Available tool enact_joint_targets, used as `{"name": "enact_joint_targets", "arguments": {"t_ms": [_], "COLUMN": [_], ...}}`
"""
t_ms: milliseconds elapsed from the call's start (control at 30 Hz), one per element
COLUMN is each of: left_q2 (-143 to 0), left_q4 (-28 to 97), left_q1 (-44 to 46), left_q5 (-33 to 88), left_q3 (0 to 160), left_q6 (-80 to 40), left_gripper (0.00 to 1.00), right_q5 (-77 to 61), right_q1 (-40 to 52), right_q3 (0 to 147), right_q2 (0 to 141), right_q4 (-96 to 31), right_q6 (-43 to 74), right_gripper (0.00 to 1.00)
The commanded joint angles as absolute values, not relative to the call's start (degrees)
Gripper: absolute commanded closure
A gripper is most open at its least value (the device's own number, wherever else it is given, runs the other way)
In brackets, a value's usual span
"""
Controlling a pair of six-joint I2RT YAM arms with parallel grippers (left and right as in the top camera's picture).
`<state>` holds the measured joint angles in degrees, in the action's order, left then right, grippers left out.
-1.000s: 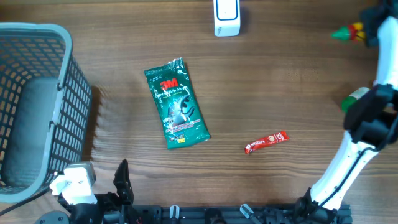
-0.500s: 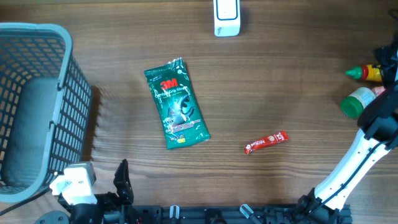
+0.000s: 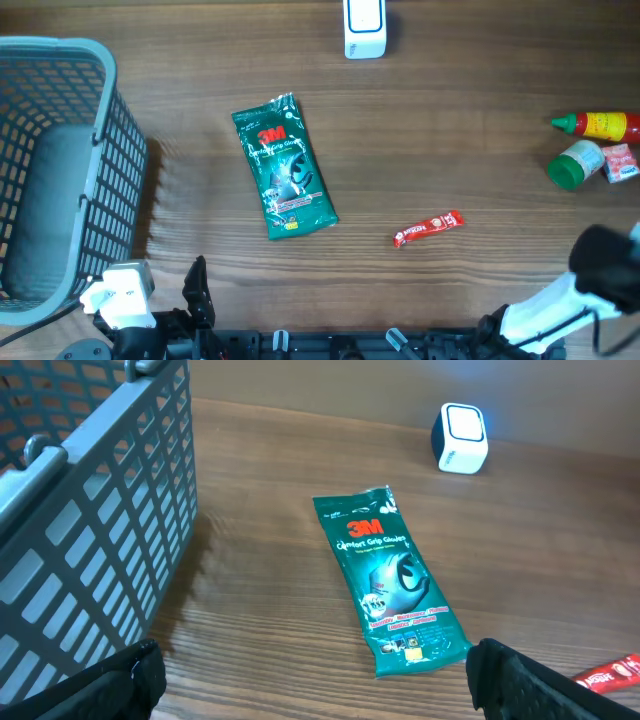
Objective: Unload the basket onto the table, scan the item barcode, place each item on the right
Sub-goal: 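Carry sriracha bottle to right table edge and release it, then reach right gripper to red Nescafe stick and grasp it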
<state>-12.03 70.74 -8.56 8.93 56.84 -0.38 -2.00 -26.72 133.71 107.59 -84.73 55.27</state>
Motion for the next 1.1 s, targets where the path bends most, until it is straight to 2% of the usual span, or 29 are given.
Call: {"name": "enact_joint_targets", "arguments": {"t_ms": [0,133,333,467,600,733,833,867,967,1067], "left_q2": [-11.7,-11.7,-11.7,-11.7,-11.7,-11.7,-11.7,-11.7,-11.7,-11.7], "left_q4": [70.5,70.5,70.5,70.5,70.5,70.5,70.5,70.5,70.5,70.5], "left_q1": [-8.9,-8.9,-8.9,-8.9,-8.9,-8.9,-8.9,-8.9,-8.9,-8.9], "left_q5": [9.6,9.6,9.6,9.6,9.6,9.6,9.6,9.6,9.6,9.6], "left_q3": [56.9,56.9,56.9,56.9,56.9,56.9,56.9,56.9,56.9,56.9], "left_q6": [-1.1,-1.1,-1.1,-1.1,-1.1,-1.1,-1.1,-1.1,-1.1,-1.1], "left_gripper": [0.00,0.00,0.00,0.00,0.00,0.00,0.00,0.00,0.00,0.00], "right_q5": [-4.9,-4.9,-5.0,-0.9,-2.6,-7.1,-15.5,-18.2,-19.6,-17.5], "right_q1": [-20.4,-10.1,7.9,12.8,14.3,15.6,16.7,17.0,18.4,18.8], "right_q3": [133.9,132.9,124.9,111.2,94.1,74.1,60.3,56.7,49.4,46.6], "right_q2": [101.7,96.0,94.2,94.2,94.2,94.3,94.3,94.3,94.3,94.3], "right_q4": [-89.3,-92.2,-92.2,-92.2,-91.6,-76.0,-61.3,-56.9,-46.5,-42.5], "right_q6": [57.0,52.8,52.7,60.2,68.3,69.1,69.0,69.0,69.4,72.3], "right_gripper": [0.01,0.00,0.00,0.00,0.00,0.01,0.19,0.20,0.23,0.23]}}
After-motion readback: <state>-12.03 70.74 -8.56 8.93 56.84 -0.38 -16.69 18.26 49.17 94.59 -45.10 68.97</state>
